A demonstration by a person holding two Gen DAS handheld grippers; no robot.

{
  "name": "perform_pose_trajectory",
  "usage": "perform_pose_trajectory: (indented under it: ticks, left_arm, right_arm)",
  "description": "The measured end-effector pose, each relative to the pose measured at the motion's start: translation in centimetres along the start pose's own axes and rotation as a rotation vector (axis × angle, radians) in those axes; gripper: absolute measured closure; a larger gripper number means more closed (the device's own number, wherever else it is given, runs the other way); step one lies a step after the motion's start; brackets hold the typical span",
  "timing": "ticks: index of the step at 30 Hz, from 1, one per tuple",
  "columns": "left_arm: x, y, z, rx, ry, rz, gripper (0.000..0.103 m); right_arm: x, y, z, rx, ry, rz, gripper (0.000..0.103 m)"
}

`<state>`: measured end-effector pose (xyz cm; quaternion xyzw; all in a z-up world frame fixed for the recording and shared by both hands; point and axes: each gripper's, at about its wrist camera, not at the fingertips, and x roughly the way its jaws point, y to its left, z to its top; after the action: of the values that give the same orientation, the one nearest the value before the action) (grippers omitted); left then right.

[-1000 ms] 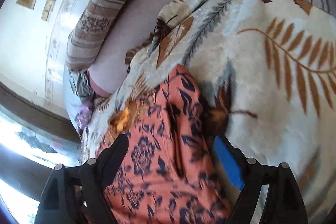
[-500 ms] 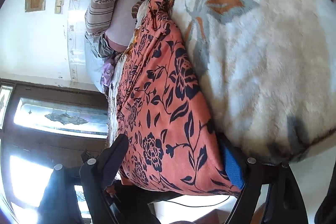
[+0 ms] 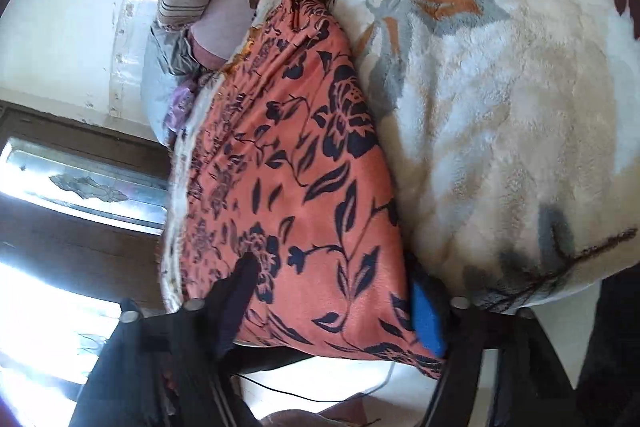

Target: Fold small clothes

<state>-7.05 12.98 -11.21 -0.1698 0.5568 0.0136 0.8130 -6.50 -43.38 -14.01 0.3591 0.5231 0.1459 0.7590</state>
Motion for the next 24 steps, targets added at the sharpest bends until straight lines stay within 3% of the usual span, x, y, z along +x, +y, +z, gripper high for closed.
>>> perform_pose_trajectory:
  ticks: [1, 4, 7, 8, 11, 12, 14, 16, 20, 22, 24]
  left_arm:
    - [-0.3, 0.1, 0.1, -0.012, 0.002, -0.006, 0.089]
    - [-1.9, 0.2, -0.2, -0.029, -0.041, -0.004, 0.086]
    - [-3.0, -0.5, -0.4, -0.001, -0.091, -0.031, 0.067]
    - [-3.0, -0.9, -0.3, 0.028, -0.108, -0.029, 0.066]
    - [-0.9, -1.3, 0.3, 0.051, -0.046, -0.006, 0.066]
    - [-0.1, -0.9, 0.4, 0.015, -0.013, -0.010, 0.068]
    - [-0.1, -0.7, 0.4, 0.003, -0.021, -0.026, 0.073]
    - [-0.4, -0.7, 0.1, 0.028, -0.027, -0.045, 0.089]
    - [-0.7, -0.5, -0.2, 0.045, -0.028, -0.058, 0.092]
    - [-0.7, -0.3, -0.2, 0.032, -0.022, -0.068, 0.093]
    - [-0.8, -0.2, -0.3, 0.033, -0.024, -0.072, 0.094]
  right_arm:
    - [0.0, -0.4, -0.1, 0.014, 0.005, -0.010, 0.077]
    - [-0.2, -0.7, -0.3, 0.026, 0.023, -0.020, 0.076]
    - [0.0, -0.6, -0.7, -0.001, 0.044, -0.043, 0.074]
    - [0.1, -1.0, -0.7, 0.012, 0.045, -0.033, 0.074]
    - [-0.1, -1.8, -0.8, 0.046, 0.056, -0.002, 0.074]
    - [0.0, -1.6, -0.9, 0.033, 0.065, -0.014, 0.074]
    - [0.0, -1.2, -1.1, 0.005, 0.072, -0.043, 0.074]
    - [0.0, -1.1, -1.2, 0.007, 0.064, -0.048, 0.074]
    - [0.2, -1.5, -1.2, 0.036, 0.076, -0.012, 0.066]
    - [0.3, -1.1, -1.2, 0.026, 0.091, 0.011, 0.049]
    - [0.6, -0.2, -1.3, -0.012, 0.102, -0.024, 0.049]
